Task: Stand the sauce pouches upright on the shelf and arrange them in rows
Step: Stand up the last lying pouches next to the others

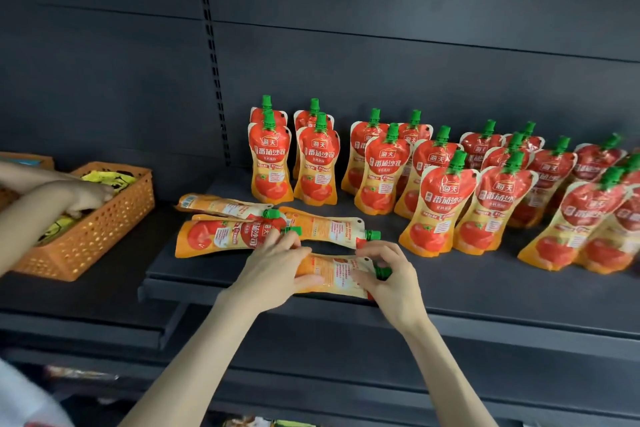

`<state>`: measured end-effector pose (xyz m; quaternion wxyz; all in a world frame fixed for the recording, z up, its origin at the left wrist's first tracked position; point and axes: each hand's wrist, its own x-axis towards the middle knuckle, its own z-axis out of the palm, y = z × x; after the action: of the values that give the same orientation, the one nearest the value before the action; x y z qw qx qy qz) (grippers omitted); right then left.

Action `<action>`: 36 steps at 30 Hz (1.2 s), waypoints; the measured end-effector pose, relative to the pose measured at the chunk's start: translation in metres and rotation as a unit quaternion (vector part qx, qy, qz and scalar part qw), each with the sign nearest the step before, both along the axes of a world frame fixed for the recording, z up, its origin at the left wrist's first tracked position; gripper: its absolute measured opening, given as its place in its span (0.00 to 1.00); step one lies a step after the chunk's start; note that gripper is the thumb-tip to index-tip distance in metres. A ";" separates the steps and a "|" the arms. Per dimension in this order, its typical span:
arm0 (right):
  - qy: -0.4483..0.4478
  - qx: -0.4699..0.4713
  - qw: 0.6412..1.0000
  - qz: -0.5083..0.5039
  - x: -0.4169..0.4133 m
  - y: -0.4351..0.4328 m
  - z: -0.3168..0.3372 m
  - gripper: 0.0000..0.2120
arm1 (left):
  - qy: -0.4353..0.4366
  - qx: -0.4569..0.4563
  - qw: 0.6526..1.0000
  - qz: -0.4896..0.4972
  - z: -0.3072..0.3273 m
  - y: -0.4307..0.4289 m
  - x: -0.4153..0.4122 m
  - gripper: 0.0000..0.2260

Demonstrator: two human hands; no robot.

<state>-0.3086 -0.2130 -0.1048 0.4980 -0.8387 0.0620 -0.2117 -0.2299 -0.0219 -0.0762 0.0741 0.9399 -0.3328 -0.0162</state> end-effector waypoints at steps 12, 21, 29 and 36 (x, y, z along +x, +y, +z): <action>0.049 0.003 0.995 -0.088 0.008 0.004 -0.003 0.20 | -0.070 -0.142 0.987 -0.014 -0.017 -0.004 0.000 0.16; 0.004 0.351 0.932 -0.093 0.018 0.019 0.012 0.30 | 0.010 -0.449 0.891 0.067 -0.021 -0.011 -0.010 0.10; -0.024 0.342 0.938 -0.049 0.034 0.011 0.014 0.13 | 0.067 -0.424 0.903 0.002 -0.007 -0.014 0.020 0.05; -0.027 0.316 0.946 -0.064 0.038 -0.001 0.007 0.09 | 0.081 -0.009 0.996 -0.023 0.024 -0.031 0.083 0.23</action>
<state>-0.2702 -0.2136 -0.0981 0.7246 -0.6261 0.1658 -0.2353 -0.1469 -0.0525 -0.0526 0.1090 0.9268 -0.3476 -0.0914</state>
